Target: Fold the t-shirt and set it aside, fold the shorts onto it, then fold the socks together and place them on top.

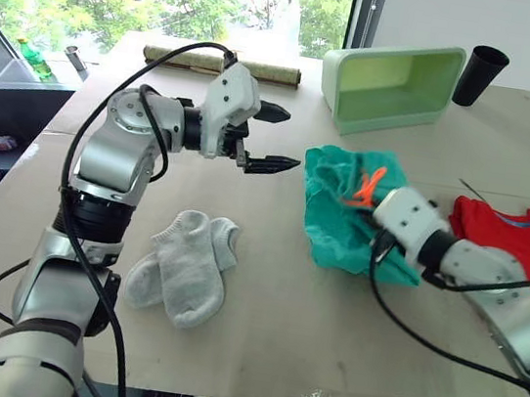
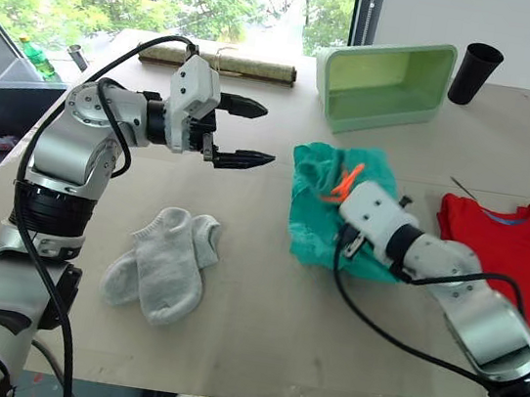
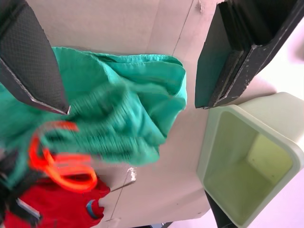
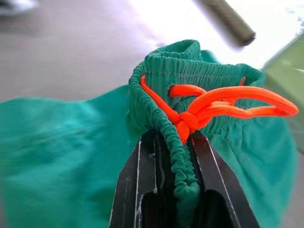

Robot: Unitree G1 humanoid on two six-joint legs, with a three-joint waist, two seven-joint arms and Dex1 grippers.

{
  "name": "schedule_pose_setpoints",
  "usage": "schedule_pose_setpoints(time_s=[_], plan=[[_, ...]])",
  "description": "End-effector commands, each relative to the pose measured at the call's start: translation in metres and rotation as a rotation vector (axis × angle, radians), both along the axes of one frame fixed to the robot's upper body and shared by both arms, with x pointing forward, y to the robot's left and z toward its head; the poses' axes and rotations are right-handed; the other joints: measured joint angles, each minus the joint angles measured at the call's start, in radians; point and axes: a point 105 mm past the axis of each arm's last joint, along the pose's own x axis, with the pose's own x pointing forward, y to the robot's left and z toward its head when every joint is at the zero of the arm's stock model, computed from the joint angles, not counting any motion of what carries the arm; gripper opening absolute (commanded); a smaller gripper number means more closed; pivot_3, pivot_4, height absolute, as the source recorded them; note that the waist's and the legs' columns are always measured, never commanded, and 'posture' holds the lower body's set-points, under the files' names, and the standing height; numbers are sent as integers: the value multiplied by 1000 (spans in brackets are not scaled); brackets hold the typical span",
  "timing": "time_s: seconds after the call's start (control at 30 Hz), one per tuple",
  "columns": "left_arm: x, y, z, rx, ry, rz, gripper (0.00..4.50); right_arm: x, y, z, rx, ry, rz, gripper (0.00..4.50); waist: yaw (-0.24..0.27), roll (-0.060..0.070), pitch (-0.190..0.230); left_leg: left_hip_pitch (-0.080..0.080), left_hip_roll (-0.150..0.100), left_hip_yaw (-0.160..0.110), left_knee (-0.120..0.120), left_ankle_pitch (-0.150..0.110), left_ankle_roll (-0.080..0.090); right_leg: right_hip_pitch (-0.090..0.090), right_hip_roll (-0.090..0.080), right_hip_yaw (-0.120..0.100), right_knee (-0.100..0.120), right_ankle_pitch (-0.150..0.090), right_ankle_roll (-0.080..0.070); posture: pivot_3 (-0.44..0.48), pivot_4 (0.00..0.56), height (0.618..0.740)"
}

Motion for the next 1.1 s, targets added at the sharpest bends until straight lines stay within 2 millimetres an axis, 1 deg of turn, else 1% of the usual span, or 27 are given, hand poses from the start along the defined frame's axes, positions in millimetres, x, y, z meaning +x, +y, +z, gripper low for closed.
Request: schedule_pose_setpoints(time_s=[0.03, 0.1, 0.13, 0.17, 0.2, 0.23, 0.27, 0.3, 0.33, 0.4, 0.43, 0.5, 0.57, 0.63, 0.67, 0.73, 0.77, 0.83, 0.97, 1.03, 1.1], plan=[[-6, 0, 15, -8, -61, -9, 4500, -10, 12, 2, -21, -15, 121, 60, 0, 0, 0, 0, 0, 0, 0, 0, 0, 0, 0, 0, 0, 0, 0, 0, 150, 740], [-8, -2, 13, -7, -57, -10, 4500, -10, 14, 3, -8, -7, 140, 60, -1, -1, 0, 0, 0, 0, 0, 0, 0, 0, 0, 0, 0, 0, 0, 0, 150, 740], [-9, -3, 11, -5, -54, -15, 4500, -10, 14, 4, 8, -7, 141, 835, -1, -1, 0, 0, 0, 0, 0, 0, 0, 1, 0, 0, 0, 0, 0, 0, 150, 740], [-10, -6, 10, -3, -54, -20, 4500, -10, 14, 6, 38, 10, 134, 1144, -1, -1, 0, 1, 0, 0, 0, 0, 0, 1, 0, 0, 0, 0, 0, 0, 150, 740], [-10, -8, 9, -5, -53, -25, 4500, -11, 14, 9, 77, 38, 129, 1643, -1, -1, 0, 1, 0, 0, 0, 0, 0, 1, 0, 0, 0, 0, 0, 0, 150, 740], [-11, -11, 8, -11, -50, -29, 4500, -14, 15, 13, 121, 67, 137, 2242, -1, -1, 0, 1, 0, -1, 0, 0, 0, 1, 0, -1, 0, 1, -2, 0, 150, 740], [-11, -14, 7, -15, -46, -32, 4500, -19, 16, 18, 171, 94, 157, 2594, 2, -1, 0, 1, 0, -1, 1, 0, 0, 2, 0, -1, 0, 2, -3, 0, 150, 740], [-12, -16, 5, -14, -43, -37, 4500, -22, 16, 24, 213, 109, 166, 3115, 3, -1, 1, 1, 0, -2, 1, 0, 0, 2, 0, -2, 0, 2, -3, 0, 150, 740], [-12, -20, 2, -16, -37, -44, 4500, -24, 13, 33, 257, 111, 171, 3535, 4, -1, 1, 1, 0, -2, 1, 0, 0, 3, 0, -2, 0, 2, -3, 0, 150, 740], [-11, -29, -6, -9, -30, -59, 4500, -32, 5, 50, 370, 175, 190, 4480, 9, -1, 1, 1, 0, -2, 1, 0, 0, 3, 0, -2, -1, 2, -3, 0, 150, 740], [-11, -32, -9, -8, -24, -64, 4500, -35, 0, 55, 398, 202, 201, 4480, 13, -1, 1, 1, 0, -2, 1, 0, 0, 4, 0, -2, -1, 2, -3, 0, 150, 740], [-10, -40, -20, 16, -9, -84, 4500, -26, -18, 65, 448, 212, 129, 4480, 19, -2, 0, 1, 0, -3, 2, 0, 0, 4, 0, -2, -1, 2, -3, 0, 150, 740], [-9, -49, -34, 32, 16, -105, 4500, -13, -41, 67, 472, 237, 34, 4480, 21, -2, 0, 1, 0, -3, 2, 0, 0, 4, -1, -2, -1, 2, -3, 0, 150, 740], [-6, -57, -49, 34, 63, -118, 4500, -4, -61, 57, 486, 295, -29, 4480, 22, -2, 0, 1, 0, -3, 2, 0, 0, 4, -1, -3, -1, 2, -3, 0, 150, 740], [-4, -59, -55, 36, 80, -120, 4500, -1, -67, 53, 494, 321, -54, 4480, 22, -2, 0, 1, 0, -3, 2, 0, 0, 4, -1, -3, -1, 2, -3, 0, 150, 740], [-4, -62, -73, 69, 126, -138, 4500, 12, -81, 42, 541, 378, -144, 4480, 21, -2, 0, 1, 0, -3, 1, 0, 0, 5, -1, -3, -1, 2, -3, 0, 150, 740], [-2, -62, -82, 92, 140, -141, 4500, 21, -87, 32, 535, 413, -195, 4480, 21, -2, 0, 1, 0, -3, 1, 0, 0, 4, -1, -3, -1, 2, -3, 0, 150, 740], [2, -62, -95, 113, 164, -137, 4500, 28, -91, 15, 535, 505, -244, 4480, 17, -2, 0, 1, 0, -3, 1, 0, 0, 4, -1, -3, -1, 2, -3, 0, 150, 740], [5, -59, -117, 152, 194, -128, 4500, 43, -93, -17, 600, 655, -319, 4480, 13, -2, 0, 1, 1, -3, 1, 0, 0, 3, 0, -3, 0, 2, -3, 0, 150, 740], [6, -57, -126, 161, 210, -121, 4500, 51, -93, -30, 639, 721, -355, 4480, 13, -2, 0, 1, 1, -3, 1, 0, 0, 3, 0, -3, 0, 2, -3, 0, 150, 740], [6, -56, -131, 169, 212, -120, 4500, 54, -93, -38, 640, 753, -372, 4480, 14, -2, 0, 1, 0, -3, 1, 0, 0, 3, -1, -4, 0, 2, -3, 0, 150, 740]])
